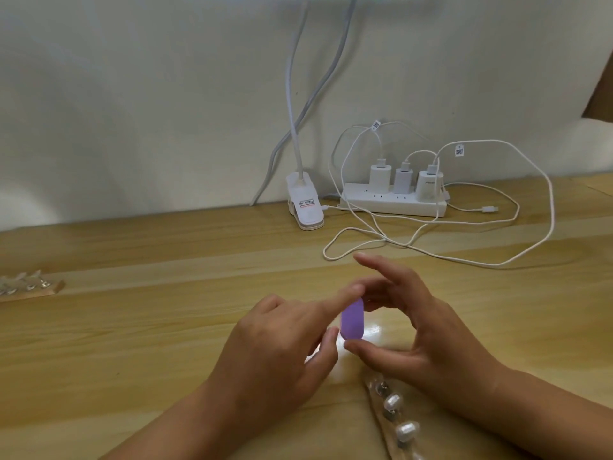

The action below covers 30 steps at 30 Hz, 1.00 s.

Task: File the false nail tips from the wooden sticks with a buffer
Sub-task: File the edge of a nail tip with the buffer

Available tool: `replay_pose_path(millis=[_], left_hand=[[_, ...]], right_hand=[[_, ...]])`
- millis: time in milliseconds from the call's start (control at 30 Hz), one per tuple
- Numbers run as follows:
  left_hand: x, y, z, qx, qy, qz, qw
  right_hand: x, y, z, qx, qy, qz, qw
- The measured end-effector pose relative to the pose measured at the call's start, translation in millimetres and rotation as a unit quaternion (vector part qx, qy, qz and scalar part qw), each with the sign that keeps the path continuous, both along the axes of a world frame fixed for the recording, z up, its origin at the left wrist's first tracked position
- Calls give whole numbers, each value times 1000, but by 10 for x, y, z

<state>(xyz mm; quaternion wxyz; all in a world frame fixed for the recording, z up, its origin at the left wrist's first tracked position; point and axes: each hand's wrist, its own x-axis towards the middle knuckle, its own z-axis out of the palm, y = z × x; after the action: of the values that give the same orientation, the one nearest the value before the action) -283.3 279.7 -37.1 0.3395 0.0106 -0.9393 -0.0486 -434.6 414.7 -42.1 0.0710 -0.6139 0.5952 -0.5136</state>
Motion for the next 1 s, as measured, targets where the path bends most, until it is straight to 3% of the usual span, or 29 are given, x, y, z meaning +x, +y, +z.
replay_pose_path(millis=[167,467,533,633,700,800,1000], left_hand=[[9,-71,-10,-73,-26,-3,997],[15,-64,-19,-93,-7,-26,995],[23,-29,-19,-30,-3,-21,999],[57,44,-1,163,-27,11,986],[83,78,-22,220,-90,8,971],[83,143,-53,200,-164,-31,965],[-3,203,-23,237,-145,-46,959]], right_hand=[[-21,-16,-14,-1,-30,-5,1000],[-47,-42,-7,-14,-49,-18,999],[-65,-50,-15,-4,-48,-19,999],[-84,-50,23,18,-128,-20,991],[-111,-51,72,19,-246,-19,969],[-152,-58,125,39,-397,-11,917],[-122,-100,162,92,-567,42,817]])
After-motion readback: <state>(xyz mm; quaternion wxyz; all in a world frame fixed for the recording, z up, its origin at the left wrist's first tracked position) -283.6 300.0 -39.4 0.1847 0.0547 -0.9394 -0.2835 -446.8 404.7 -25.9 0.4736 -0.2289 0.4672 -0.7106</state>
